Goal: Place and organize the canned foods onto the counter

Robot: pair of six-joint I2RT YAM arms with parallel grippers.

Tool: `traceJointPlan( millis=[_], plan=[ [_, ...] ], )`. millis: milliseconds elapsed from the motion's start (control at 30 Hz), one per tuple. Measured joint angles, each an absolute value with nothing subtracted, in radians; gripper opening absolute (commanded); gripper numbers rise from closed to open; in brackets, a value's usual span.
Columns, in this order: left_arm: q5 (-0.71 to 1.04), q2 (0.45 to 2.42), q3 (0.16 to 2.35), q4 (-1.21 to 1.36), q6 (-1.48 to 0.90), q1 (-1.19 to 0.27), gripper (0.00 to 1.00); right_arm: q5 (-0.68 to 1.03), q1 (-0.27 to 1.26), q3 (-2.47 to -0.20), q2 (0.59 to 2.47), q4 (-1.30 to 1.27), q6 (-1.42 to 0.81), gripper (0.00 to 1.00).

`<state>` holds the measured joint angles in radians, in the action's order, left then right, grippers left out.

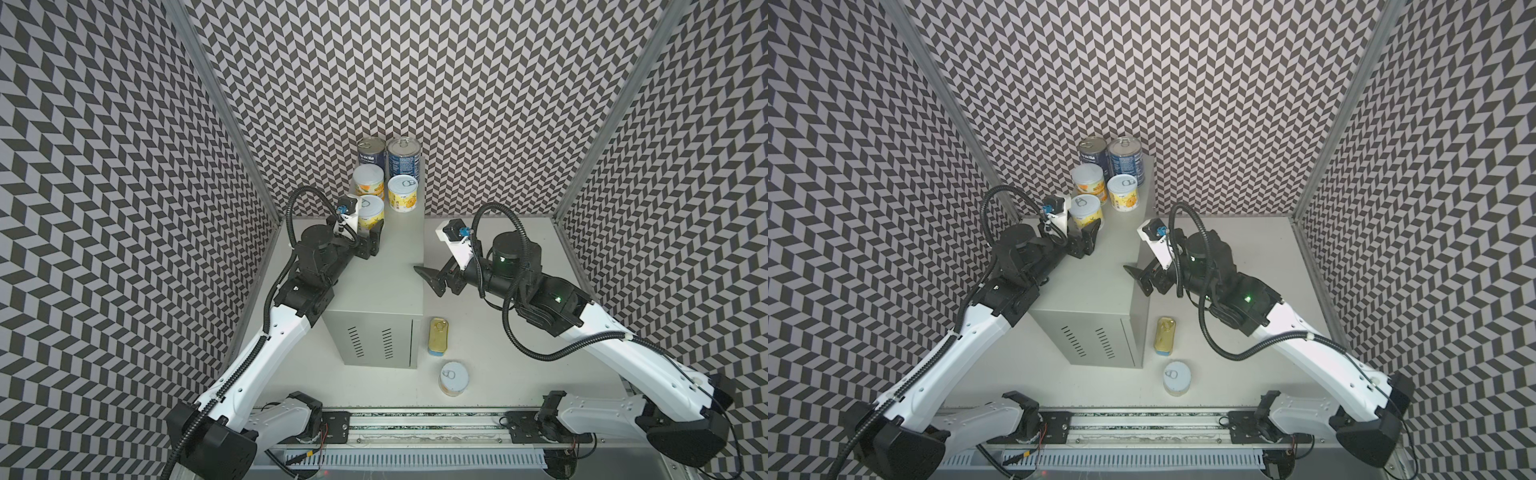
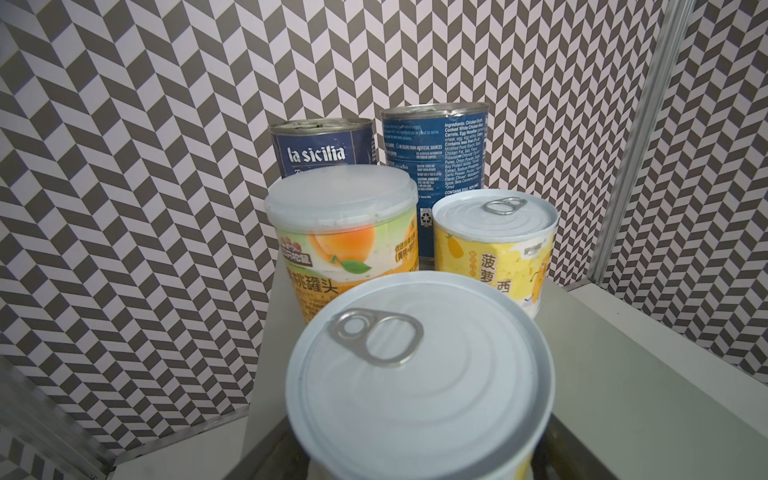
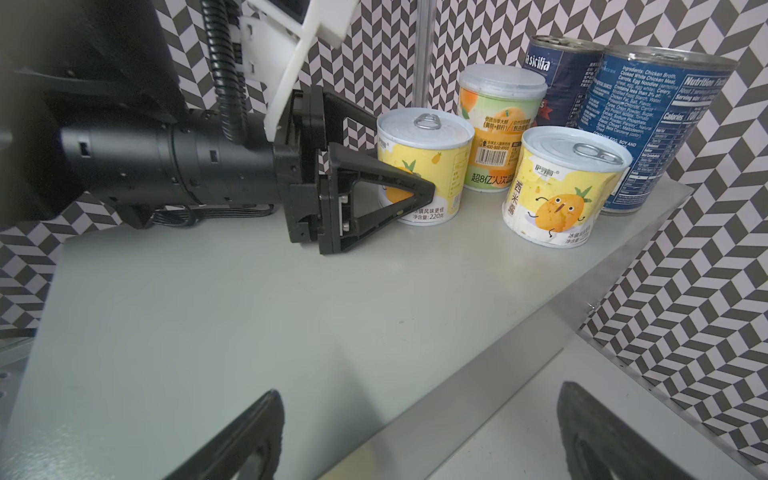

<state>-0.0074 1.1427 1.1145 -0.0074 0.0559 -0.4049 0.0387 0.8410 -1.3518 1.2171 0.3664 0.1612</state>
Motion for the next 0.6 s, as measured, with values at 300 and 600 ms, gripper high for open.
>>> traceJointPlan(
  millis=[300,600],
  plan=[
    [0.023,1.189,1.143,0.001,0.043,-0.395,0.98,0.038,0.841,-1.35,1.217,0.362,0.166,0.99],
    [0.03,1.223,1.157,0.025,0.014,-0.384,0.92,0.034,0.841,-1.328,1.215,0.353,0.175,1.0]
  ],
)
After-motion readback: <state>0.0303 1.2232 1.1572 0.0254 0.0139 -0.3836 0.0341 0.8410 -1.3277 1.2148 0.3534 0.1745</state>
